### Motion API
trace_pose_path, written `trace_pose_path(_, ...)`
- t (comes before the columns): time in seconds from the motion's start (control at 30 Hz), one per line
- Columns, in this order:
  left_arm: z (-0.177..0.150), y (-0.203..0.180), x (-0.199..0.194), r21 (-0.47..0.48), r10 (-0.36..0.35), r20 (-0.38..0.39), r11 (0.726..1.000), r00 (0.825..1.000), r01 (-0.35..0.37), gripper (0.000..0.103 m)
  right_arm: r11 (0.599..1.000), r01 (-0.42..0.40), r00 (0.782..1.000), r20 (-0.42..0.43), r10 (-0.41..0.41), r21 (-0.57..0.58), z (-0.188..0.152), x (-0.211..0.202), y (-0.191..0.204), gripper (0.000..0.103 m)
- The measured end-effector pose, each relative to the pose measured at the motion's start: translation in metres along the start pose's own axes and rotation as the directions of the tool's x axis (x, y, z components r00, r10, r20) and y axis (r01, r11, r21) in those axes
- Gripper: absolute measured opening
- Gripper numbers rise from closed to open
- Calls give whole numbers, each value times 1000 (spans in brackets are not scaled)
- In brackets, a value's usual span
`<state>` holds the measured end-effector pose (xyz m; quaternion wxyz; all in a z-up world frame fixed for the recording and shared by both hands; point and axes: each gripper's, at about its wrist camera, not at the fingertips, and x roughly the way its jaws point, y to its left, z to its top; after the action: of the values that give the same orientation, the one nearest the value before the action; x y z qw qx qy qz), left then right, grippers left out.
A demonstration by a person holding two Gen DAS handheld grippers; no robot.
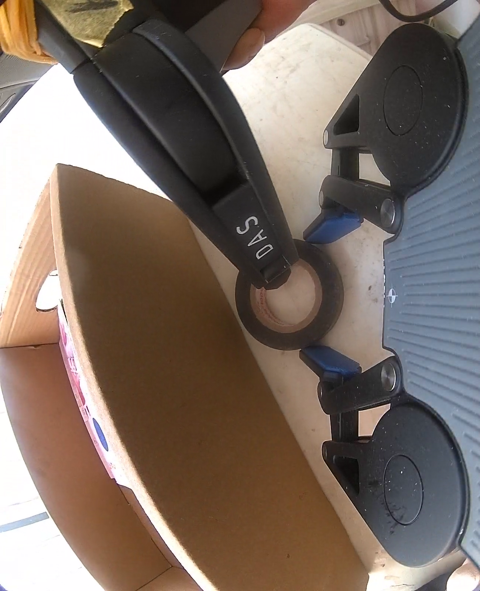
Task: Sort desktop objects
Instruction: 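Close the right gripper on the rim of the black tape roll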
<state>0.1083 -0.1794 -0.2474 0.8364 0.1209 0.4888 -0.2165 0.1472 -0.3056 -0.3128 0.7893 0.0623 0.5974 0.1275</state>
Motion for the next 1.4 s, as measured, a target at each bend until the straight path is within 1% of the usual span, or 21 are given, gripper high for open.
trace_pose_path(0.23, -5, -1, -3, -6, -13, -30, 1000, 999, 13, 61, 1000, -23, 999, -28, 23, 14, -5, -2, 1, 21)
trace_pose_path(0.43, -12, 2, -8, -49, -30, -51, 998, 998, 27, 61, 999, -33, 999, -31, 33, 10, -8, -7, 7, 20)
trace_pose_path(0.73, -21, 4, -15, -58, -22, -55, 998, 998, 19, 61, 999, -38, 999, -30, 38, 9, -9, -6, 14, 20)
trace_pose_path(0.93, -29, 3, -12, -44, -17, -55, 999, 998, 15, 61, 1000, -19, 999, -29, 18, -16, -10, 1, 19, 20)
trace_pose_path(1.07, -36, -3, -13, 6, 5, -34, 1000, 999, -5, 61, 1000, -12, 999, -30, 12, -21, -10, 2, 20, 20)
trace_pose_path(1.13, -40, -4, -13, 17, 3, -25, 1000, 1000, -3, 62, 1000, -11, 999, -34, 10, -21, -9, 4, 23, 20)
trace_pose_path(1.3, -46, -3, -12, 19, -6, -1, 1000, 1000, 6, 69, 999, -2, 1000, -27, 1, -46, -7, 6, 28, 21)
trace_pose_path(1.4, -49, -4, -11, 34, -10, 17, 999, 1000, 10, 70, 997, 10, 1000, -16, -11, -74, -8, 4, 28, 22)
